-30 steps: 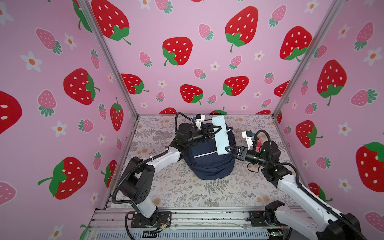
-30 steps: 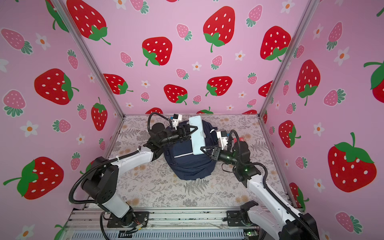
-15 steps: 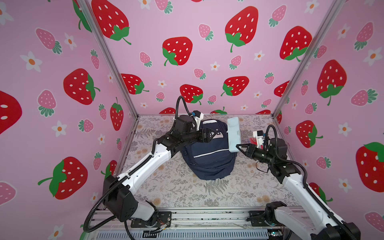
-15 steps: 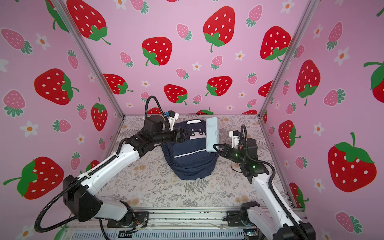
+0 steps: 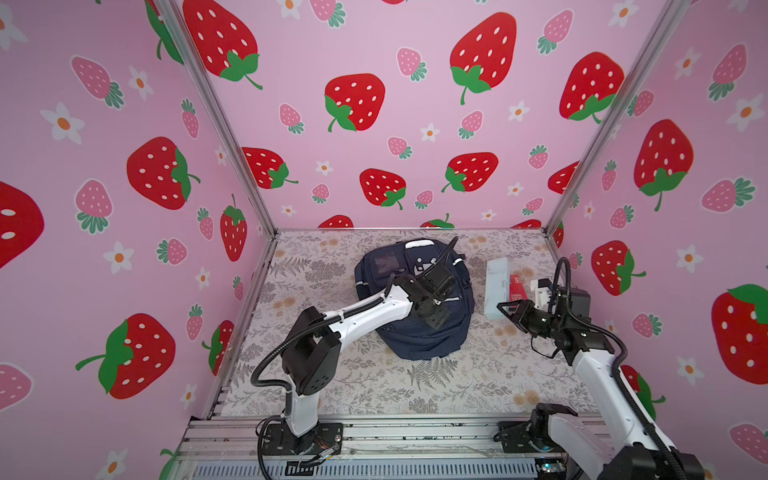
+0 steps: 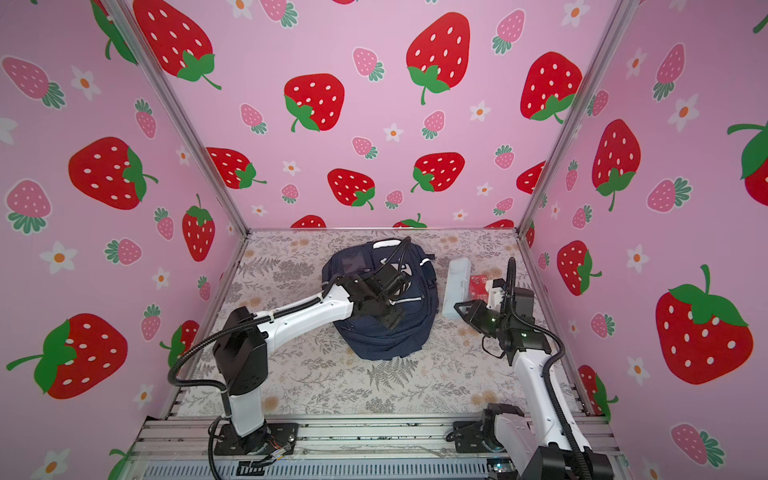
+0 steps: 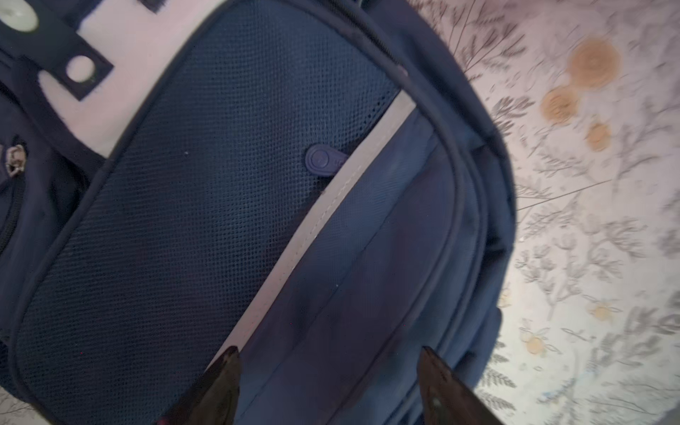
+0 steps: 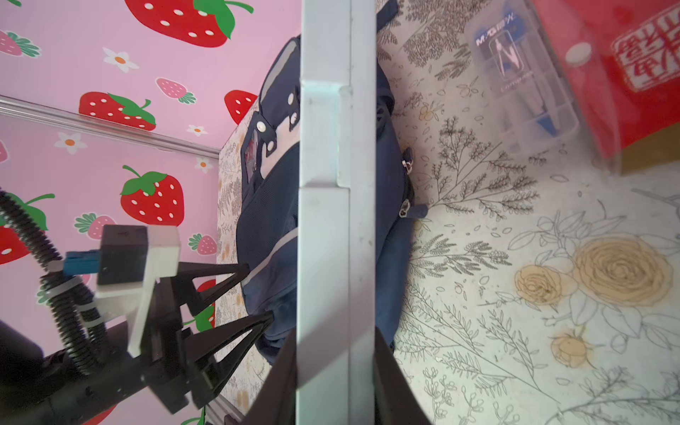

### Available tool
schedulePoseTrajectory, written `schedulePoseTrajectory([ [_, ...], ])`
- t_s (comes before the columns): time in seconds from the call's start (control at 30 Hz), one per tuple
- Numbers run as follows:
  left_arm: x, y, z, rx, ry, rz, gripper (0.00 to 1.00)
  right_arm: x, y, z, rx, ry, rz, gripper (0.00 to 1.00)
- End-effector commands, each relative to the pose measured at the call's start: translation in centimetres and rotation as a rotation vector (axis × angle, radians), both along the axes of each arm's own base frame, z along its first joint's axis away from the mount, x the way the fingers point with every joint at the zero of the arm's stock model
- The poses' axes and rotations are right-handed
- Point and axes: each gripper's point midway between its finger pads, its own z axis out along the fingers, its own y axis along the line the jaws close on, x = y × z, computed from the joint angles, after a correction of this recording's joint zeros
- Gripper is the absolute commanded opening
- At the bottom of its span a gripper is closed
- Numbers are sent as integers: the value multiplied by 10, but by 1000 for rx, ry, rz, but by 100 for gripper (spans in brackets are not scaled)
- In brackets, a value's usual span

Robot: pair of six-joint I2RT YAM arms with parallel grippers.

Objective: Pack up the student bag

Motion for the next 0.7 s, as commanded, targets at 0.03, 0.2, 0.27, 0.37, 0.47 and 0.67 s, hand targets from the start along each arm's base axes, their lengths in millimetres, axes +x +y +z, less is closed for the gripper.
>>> schedulePoseTrajectory([
  [0.03,9,-2,14,92,-92,-26,75,-5,3,4,4,-31,33,2],
  [0.2,3,-12,-1,106,-64,-72,60,-6,3,3,2,-30,35,3],
  [0.27,6,-9,-1,127,-77,-55,45,-6,3,4,-2,-34,41,3],
  [0.37,12,-8,9,104,-116,-34,27,-6,3,4,-9,-44,49,2],
  [0.47,17,-9,22,58,-154,-14,15,-10,3,2,-17,-27,58,3],
  [0.67,26,-13,60,-24,-228,0,0,-11,4,6,-25,-34,75,3],
])
